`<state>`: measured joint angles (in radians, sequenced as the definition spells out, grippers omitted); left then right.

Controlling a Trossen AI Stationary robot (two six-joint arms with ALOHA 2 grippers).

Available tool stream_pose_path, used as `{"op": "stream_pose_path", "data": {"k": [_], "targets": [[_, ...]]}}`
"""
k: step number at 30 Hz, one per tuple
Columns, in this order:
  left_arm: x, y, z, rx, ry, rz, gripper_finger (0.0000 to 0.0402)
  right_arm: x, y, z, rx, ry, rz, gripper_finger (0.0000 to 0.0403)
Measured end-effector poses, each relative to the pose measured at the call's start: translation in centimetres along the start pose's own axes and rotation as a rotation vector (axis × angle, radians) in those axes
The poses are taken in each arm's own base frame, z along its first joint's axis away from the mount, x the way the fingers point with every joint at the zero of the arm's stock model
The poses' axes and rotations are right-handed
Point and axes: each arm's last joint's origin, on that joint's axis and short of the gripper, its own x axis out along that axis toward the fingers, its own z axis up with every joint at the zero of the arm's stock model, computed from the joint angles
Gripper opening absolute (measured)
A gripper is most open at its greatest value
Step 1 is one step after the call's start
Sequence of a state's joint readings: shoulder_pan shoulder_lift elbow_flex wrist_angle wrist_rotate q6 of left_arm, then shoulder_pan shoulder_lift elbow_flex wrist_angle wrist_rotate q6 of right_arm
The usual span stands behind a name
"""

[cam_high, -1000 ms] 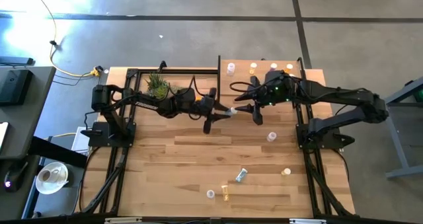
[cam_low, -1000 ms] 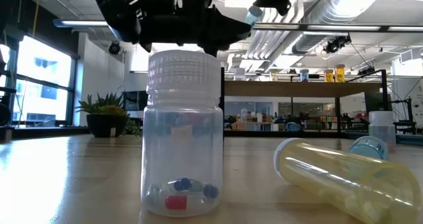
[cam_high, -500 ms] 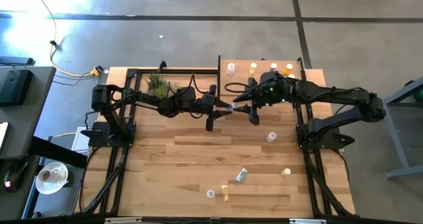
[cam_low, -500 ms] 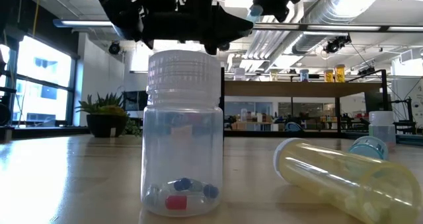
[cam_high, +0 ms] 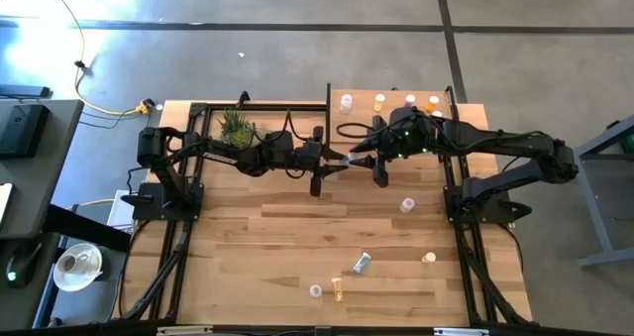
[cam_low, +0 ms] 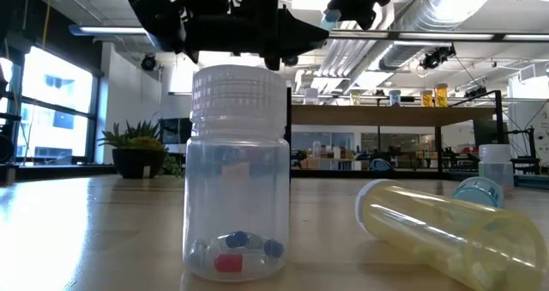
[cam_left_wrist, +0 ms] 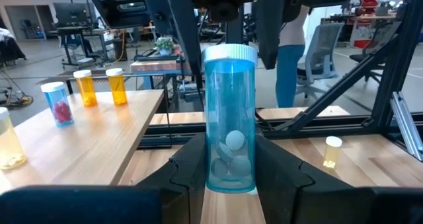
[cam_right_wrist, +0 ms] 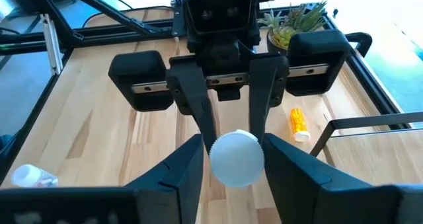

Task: Pick and place medicine bottles onto shelf by color
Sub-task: Put the top blue pill bottle aligned with the other blue pill bottle on the shelf

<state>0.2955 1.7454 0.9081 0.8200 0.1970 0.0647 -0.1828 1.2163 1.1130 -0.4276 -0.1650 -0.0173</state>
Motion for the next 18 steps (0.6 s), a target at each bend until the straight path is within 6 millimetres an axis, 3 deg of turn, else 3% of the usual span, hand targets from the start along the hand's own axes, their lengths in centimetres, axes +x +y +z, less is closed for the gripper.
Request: {"op": "stream_pose_path", "data": {"k": [18], "targets": [[0.14,0.08,0.19,0.034,0.002,0.005,0.0097,-0.03,-0.12,-0.28,0.024,0.03,-0.046,0.0098]]}}
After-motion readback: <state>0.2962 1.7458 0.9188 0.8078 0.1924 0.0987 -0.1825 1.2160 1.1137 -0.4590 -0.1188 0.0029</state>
